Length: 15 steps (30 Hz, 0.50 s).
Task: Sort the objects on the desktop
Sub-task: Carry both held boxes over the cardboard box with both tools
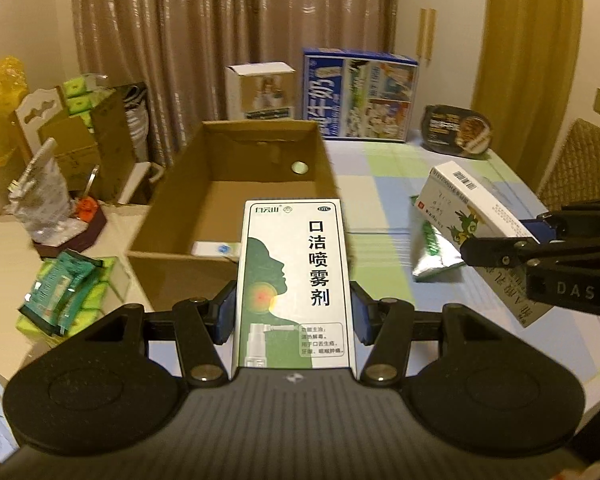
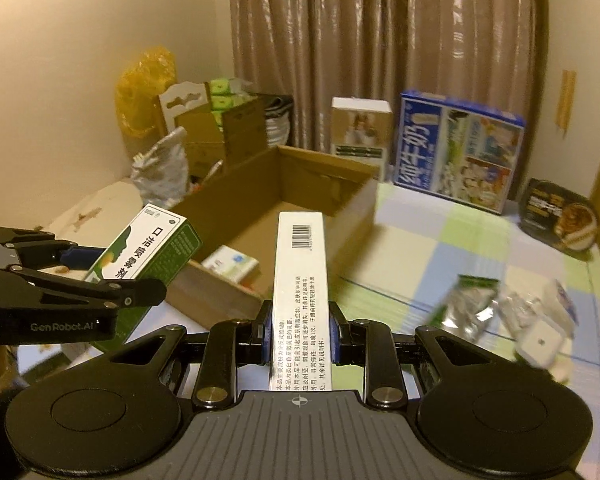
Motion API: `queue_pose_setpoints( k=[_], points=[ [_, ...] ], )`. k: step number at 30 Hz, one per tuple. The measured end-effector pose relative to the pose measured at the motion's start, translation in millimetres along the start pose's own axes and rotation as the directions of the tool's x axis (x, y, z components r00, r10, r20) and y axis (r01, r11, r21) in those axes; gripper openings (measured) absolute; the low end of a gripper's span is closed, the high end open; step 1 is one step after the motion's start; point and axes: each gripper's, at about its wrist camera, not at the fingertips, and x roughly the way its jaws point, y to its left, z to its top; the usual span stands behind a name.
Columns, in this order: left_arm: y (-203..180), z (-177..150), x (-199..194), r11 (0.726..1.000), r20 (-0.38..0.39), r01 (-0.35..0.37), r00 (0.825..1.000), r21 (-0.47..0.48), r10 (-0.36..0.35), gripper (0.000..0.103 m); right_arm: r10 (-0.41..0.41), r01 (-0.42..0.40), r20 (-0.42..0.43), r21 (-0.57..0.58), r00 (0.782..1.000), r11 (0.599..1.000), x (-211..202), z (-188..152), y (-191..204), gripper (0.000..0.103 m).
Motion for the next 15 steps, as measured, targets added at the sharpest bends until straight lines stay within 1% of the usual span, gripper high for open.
queue_pose_setpoints(
  k=[6,11,15],
  points=[
    [31.3,21.6,9.5,0.999,0.018,-0.046,0.999,0.007,0.046,0.051,0.035,-0.035,0.004,-0.007,0.999,0.999,27.7,25.8,16.6,0.023],
    [50.7,38.2,24.9,0.998,0.02,-0.059,0.998,0.015,0.059,0.051,0.04,-0.04,0.005,-0.016,0.999,0.999,49.9,41.3,23.0,0.023],
    [60.2,45.2,38.2,0.999,0.016,-0.051,0.999,0.019,0.051,0.051,0.032,-0.032,0.003,0.008,0.999,0.999,66.0,49.4,22.5,0.023]
  ],
)
